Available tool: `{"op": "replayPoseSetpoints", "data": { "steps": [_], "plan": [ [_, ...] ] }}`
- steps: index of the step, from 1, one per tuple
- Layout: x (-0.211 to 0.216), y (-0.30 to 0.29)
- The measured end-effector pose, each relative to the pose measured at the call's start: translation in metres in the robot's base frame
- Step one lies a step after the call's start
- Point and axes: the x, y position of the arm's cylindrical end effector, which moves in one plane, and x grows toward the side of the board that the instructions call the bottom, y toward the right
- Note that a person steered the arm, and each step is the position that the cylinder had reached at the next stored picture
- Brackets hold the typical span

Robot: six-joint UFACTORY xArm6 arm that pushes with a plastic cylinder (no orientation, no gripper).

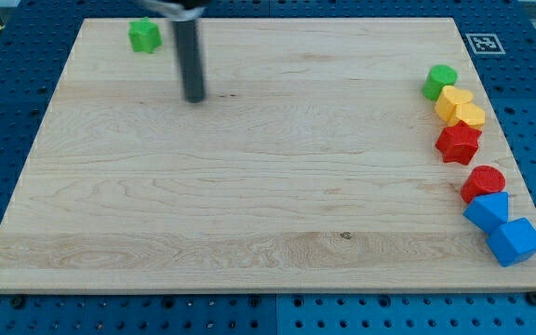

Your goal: Push green star a bit right

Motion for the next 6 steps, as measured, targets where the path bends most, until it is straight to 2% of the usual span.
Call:
{"op": "replayPoseSetpoints", "data": {
  "steps": [1, 2, 3, 4, 5, 6],
  "plan": [
    [-0.019, -0.106],
    [-0.071, -0.161],
    [-0.076, -0.162],
    [-0.101, -0.146],
    [-0.13, -0.108],
    [-0.131, -0.082]
  ]
}}
